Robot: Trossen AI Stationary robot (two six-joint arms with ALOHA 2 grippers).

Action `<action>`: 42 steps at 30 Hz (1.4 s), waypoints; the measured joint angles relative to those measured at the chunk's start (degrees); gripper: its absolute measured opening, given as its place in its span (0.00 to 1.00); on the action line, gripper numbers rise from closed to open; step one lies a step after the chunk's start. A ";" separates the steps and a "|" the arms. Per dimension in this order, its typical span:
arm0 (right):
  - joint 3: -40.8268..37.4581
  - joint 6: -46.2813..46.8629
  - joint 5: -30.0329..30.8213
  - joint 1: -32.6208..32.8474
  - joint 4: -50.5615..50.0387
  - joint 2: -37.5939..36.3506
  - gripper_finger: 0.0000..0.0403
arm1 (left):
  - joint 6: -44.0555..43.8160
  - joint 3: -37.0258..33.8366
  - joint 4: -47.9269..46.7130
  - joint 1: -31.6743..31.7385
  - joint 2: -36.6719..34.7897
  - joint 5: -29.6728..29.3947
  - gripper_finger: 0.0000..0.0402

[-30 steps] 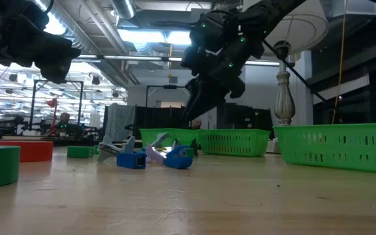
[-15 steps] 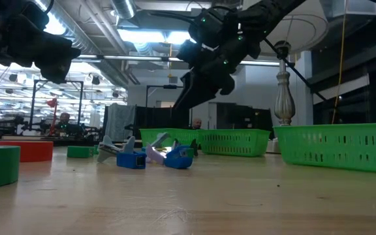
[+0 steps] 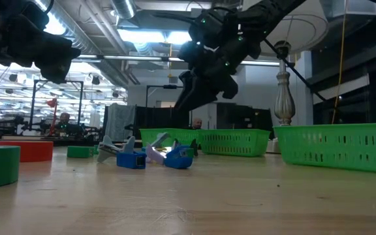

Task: Pick and place Stapler, Stapler remover, tape
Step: Put the black staple remover into the bottom basket

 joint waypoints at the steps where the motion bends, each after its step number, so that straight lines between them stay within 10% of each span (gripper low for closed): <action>1: 0.00 0.01 0.00 0.00 -0.72 0.00 0.37 | 0.00 -0.02 0.00 0.02 0.00 0.00 0.27; 31: -7.93 -7.32 2.62 -0.21 5.13 3.98 0.36 | -0.02 0.00 0.00 0.02 0.00 0.02 0.27; 42: -7.87 -6.30 3.47 -0.22 5.13 4.02 0.11 | 0.00 -0.01 0.00 0.00 0.00 0.00 0.27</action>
